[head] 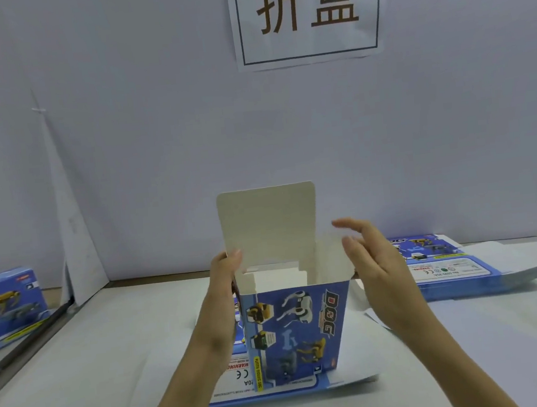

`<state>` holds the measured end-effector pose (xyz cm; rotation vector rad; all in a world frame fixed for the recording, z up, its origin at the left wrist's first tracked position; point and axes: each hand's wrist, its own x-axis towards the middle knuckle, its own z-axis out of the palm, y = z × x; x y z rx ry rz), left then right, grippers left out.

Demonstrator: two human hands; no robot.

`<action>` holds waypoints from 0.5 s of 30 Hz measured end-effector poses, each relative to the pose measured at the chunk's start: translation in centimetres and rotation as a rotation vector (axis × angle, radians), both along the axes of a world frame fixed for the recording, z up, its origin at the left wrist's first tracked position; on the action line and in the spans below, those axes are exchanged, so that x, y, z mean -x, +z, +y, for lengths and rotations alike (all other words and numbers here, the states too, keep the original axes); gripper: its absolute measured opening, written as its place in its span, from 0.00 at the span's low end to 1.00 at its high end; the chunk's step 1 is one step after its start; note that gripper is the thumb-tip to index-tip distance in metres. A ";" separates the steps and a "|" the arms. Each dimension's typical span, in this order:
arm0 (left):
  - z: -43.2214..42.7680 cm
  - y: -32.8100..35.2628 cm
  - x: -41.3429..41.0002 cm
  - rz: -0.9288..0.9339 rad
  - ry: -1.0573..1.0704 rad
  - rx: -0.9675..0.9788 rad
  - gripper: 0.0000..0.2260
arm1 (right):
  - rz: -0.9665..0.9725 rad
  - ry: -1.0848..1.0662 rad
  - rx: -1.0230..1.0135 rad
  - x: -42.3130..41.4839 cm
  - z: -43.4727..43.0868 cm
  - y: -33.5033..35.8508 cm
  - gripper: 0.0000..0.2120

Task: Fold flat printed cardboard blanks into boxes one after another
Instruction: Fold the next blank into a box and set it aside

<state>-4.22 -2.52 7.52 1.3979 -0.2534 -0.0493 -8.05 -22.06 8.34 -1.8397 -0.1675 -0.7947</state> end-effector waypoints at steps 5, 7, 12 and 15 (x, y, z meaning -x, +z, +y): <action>-0.2 0.1 0.2 0.047 -0.085 0.006 0.30 | 0.033 0.054 -0.276 -1.0 0.6 -2.4 0.19; -0.4 -0.1 -0.1 0.055 -0.033 0.030 0.29 | 0.028 0.078 -0.304 -1.0 1.1 -3.1 0.20; -0.4 -0.2 0.1 0.039 -0.056 0.035 0.34 | -0.087 0.085 -0.151 -0.6 1.1 -4.3 0.16; -0.7 -0.3 0.5 0.010 -0.059 -0.003 0.38 | -0.092 0.112 -0.154 -0.6 1.8 -6.2 0.24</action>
